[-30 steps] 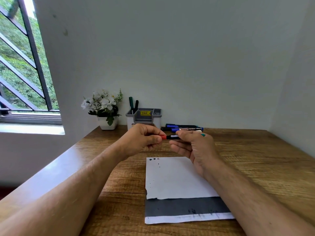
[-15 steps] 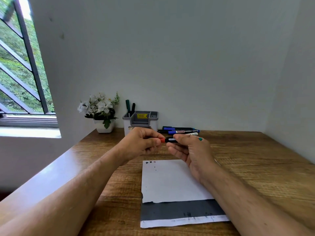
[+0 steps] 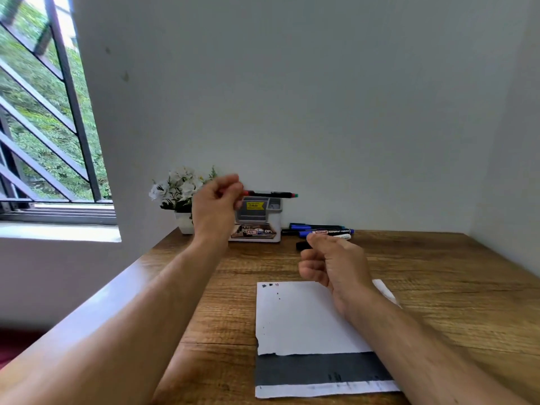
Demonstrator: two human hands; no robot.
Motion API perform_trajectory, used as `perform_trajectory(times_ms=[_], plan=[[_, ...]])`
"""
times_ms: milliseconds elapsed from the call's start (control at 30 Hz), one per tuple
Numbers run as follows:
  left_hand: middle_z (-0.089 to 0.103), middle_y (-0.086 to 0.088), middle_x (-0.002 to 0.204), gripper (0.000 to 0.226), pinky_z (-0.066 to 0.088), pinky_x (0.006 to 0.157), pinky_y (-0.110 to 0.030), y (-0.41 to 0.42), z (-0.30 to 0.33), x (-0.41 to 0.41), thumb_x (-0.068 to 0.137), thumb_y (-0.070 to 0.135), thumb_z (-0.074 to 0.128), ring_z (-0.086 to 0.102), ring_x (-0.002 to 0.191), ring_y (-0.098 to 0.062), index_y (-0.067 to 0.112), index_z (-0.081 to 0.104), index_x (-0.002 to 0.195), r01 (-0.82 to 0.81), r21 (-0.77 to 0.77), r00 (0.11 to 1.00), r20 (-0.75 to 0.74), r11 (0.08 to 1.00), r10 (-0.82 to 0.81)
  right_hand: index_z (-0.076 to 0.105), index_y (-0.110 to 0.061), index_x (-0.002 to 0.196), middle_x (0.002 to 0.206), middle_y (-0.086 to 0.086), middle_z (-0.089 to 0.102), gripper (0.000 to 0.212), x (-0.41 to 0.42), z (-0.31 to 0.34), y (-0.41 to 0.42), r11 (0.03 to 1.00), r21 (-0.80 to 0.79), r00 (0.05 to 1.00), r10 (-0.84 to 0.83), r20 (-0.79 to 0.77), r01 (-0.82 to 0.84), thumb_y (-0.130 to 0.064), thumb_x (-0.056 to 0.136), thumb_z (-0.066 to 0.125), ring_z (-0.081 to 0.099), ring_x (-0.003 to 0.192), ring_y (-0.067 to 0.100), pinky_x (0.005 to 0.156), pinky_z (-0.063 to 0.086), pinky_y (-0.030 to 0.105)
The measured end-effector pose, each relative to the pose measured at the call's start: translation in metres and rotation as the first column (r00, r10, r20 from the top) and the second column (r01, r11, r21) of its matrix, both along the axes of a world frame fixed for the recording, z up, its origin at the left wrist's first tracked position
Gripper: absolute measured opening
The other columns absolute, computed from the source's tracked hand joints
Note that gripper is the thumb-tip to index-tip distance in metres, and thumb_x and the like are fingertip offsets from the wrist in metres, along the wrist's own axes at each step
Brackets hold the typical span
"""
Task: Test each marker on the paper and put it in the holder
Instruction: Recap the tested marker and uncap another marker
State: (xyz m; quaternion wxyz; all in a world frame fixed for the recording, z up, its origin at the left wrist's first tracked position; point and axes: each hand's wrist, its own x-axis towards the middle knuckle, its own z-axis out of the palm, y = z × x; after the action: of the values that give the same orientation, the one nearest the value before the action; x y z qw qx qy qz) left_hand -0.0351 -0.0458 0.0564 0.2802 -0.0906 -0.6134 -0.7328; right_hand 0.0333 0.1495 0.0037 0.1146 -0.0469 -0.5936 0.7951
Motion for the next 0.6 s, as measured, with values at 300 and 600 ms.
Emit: perform_trajectory(times_ms=[300, 600], plan=[[0.063, 0.002, 0.112, 0.056, 0.044, 0.078, -0.004, -0.006, 0.05, -0.049, 0.1, -0.002, 0.04, 0.059, 0.103, -0.008, 0.02, 0.037, 0.151, -0.442, -0.486, 0.888, -0.358, 0.753, 0.29, 0.072, -0.015, 0.098, 0.072, 0.01, 0.075, 0.008, 0.003, -0.002, -0.01, 0.977, 0.207, 0.998, 0.051, -0.026, -0.045, -0.02, 0.093, 0.07, 0.071, 0.055, 0.022, 0.052, 0.059, 0.031], [0.062, -0.002, 0.116, 0.06, 0.041, 0.067, -0.004, -0.023, 0.03, -0.083, 0.099, -0.002, 0.039, 0.057, 0.102, -0.004, 0.025, 0.036, 0.152, -0.475, -0.529, 0.88, -0.291, 0.703, 0.375, 0.073, -0.014, 0.092, 0.069, 0.01, 0.074, 0.005, -0.001, -0.007, -0.016, 0.972, 0.219, 0.995, 0.094, -0.026, -0.086, -0.018, 0.093, 0.07, 0.069, 0.052, 0.022, 0.05, 0.058, 0.031]])
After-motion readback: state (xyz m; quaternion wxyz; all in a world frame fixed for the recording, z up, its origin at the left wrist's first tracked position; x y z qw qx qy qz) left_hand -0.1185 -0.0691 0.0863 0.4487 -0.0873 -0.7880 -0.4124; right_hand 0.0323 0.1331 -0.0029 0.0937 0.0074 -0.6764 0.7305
